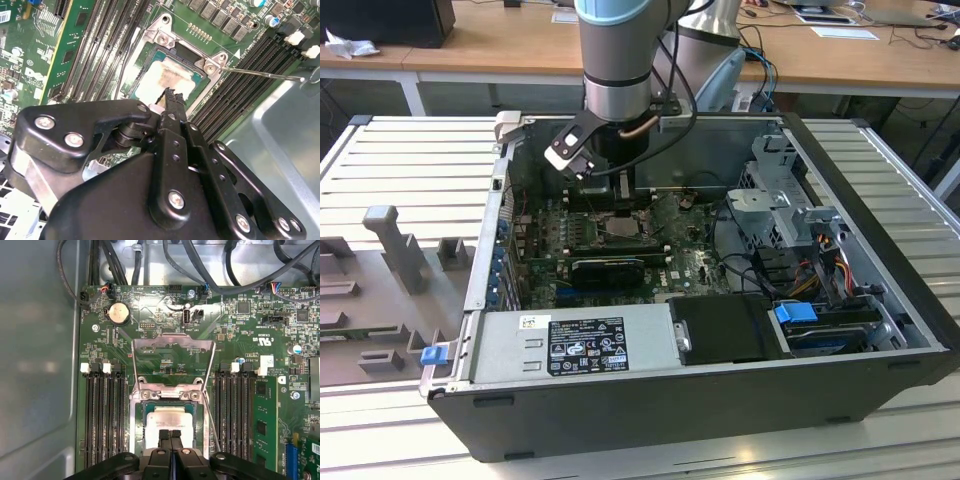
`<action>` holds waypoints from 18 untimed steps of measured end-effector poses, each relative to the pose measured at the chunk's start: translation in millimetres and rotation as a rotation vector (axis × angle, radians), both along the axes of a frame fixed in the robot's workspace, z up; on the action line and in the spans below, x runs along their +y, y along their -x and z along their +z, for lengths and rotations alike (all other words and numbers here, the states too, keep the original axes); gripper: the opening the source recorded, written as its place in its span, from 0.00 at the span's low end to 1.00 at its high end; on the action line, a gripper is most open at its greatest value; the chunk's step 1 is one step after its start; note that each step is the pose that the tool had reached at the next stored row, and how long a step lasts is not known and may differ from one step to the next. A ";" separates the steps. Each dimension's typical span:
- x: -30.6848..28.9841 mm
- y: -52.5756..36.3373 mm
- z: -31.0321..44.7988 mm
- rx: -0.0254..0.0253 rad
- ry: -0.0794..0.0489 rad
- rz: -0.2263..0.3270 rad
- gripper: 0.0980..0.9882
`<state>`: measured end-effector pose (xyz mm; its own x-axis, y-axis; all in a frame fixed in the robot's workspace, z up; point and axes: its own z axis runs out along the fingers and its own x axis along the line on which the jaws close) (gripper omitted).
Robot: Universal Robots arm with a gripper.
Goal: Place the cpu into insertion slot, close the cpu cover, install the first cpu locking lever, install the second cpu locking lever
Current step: 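Place the cpu into insertion slot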
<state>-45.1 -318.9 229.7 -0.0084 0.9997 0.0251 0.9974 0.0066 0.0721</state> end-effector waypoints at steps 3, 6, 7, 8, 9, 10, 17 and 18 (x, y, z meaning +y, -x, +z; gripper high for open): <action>0.0 0.0 2.0 0.0000 0.000 0.000 0.01; 0.0 0.0 3.5 0.0000 0.000 0.000 0.01; 0.0 0.0 3.9 0.0000 0.000 0.000 0.01; 0.0 0.0 4.4 0.0001 0.000 0.000 0.01; 0.0 0.0 4.7 0.0000 0.000 0.000 0.01; 0.0 0.0 5.2 0.0000 0.000 -0.001 0.01; 0.0 0.0 8.3 0.0001 0.000 -0.001 0.01; 0.0 0.0 9.0 0.0000 0.000 -0.001 0.01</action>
